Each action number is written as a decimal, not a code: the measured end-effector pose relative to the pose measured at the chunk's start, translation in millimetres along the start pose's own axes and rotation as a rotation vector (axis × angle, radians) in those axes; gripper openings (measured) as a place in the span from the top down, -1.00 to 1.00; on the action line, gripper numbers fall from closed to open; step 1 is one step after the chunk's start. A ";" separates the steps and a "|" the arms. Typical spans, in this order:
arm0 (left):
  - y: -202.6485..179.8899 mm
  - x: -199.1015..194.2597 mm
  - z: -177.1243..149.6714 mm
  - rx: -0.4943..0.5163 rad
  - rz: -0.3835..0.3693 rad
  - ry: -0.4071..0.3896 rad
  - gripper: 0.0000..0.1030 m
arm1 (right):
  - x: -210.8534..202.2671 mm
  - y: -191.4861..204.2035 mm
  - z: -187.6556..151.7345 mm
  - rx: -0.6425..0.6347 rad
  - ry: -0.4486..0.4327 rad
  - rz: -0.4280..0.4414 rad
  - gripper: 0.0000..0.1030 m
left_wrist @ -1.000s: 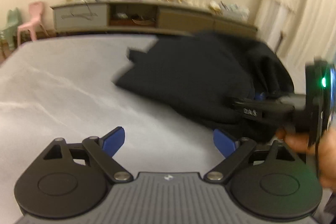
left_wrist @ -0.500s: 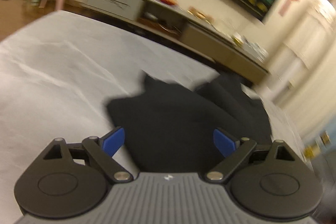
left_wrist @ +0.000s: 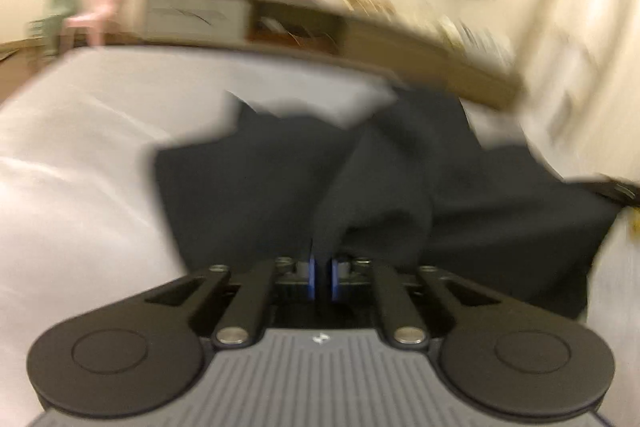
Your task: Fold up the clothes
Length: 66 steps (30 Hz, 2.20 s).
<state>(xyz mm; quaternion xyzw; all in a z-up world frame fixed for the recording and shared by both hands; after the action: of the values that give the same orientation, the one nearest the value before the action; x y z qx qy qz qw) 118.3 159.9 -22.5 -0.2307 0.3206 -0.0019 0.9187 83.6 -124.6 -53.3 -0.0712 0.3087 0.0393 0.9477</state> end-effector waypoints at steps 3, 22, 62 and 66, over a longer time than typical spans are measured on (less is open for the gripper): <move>48.0 -39.5 43.4 -0.169 0.010 -0.121 0.88 | -10.3 -5.1 0.4 -0.015 0.016 -0.071 1.00; 101.2 -76.2 62.2 -0.447 -0.100 -0.093 0.56 | -13.5 212.5 67.5 -0.136 -0.079 0.499 -0.98; -90.1 70.4 -97.3 0.105 -0.171 0.277 0.33 | 15.1 -64.7 -12.7 0.303 -0.061 0.037 -0.68; -100.8 81.5 -92.0 0.101 -0.162 0.247 0.91 | -1.9 -61.0 -12.5 0.336 -0.049 0.070 -0.68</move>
<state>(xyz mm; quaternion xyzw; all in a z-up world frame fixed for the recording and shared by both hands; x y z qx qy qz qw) 143.4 18.6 -91.0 -0.2071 0.4108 -0.1202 0.8797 82.0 -186.9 -55.4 0.1000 0.2903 0.0218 0.9515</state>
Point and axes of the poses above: each gripper's, at about its wrist camera, not at the fingertips, and x roughly the way its jaws point, y to its left, z to its top, the point moved 2 cm from there along x, roughly the way its jaws point, and after that the axes turned 13 degrees about -x, right-handed, at the moved point
